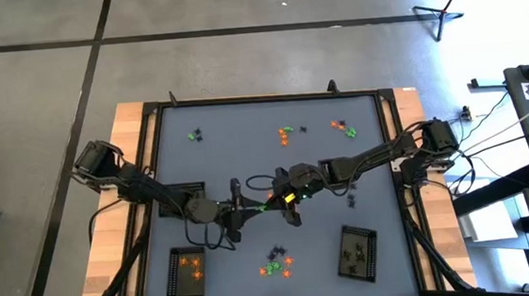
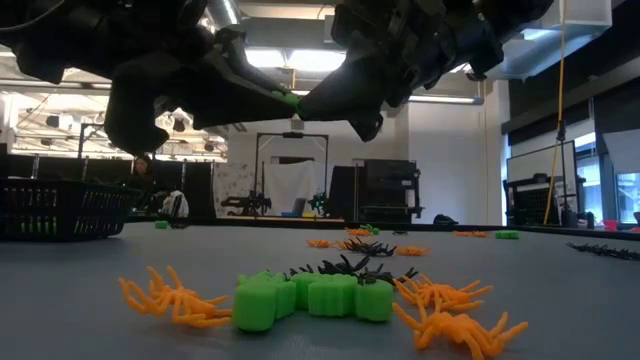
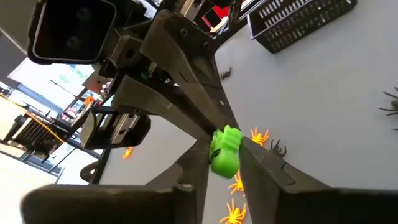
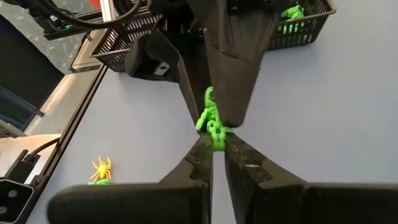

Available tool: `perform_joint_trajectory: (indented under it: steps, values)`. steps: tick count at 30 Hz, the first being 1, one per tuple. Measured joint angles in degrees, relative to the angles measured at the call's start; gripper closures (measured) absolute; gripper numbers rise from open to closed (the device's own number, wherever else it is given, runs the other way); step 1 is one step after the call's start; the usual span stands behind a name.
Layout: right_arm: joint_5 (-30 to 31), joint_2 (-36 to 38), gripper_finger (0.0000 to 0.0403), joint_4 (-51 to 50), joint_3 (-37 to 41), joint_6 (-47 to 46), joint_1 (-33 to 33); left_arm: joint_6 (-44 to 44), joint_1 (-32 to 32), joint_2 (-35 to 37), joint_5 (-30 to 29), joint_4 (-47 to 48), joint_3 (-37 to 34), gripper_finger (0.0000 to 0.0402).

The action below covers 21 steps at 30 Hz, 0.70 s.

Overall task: Sort Halloween decoration
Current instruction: Put the green skeleton toy into the top black bin

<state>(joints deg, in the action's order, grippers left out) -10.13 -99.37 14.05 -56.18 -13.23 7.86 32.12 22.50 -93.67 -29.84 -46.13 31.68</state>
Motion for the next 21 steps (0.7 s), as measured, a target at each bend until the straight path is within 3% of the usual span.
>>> perform_joint_trajectory:
  steps: [6,12,17,21]
  values:
    - [0.0,0.0,0.0377,-0.3,0.0,0.0,0.0,0.0,0.7,0.0,-0.4,0.0,0.0,0.0387]
    - [0.5,0.0,0.0377,-0.2,-0.2,1.2,0.0,0.0,2.7,0.7,-7.7,2.5,0.1,0.0379]
    - [0.0,0.2,0.0353,-2.0,0.0,3.0,0.0,-4.4,5.2,6.9,-13.7,15.8,0.0,0.0377]
    - [0.5,0.3,0.0314,-2.6,0.0,3.0,0.0,-14.5,7.4,14.9,-16.2,31.1,0.0,0.0376]
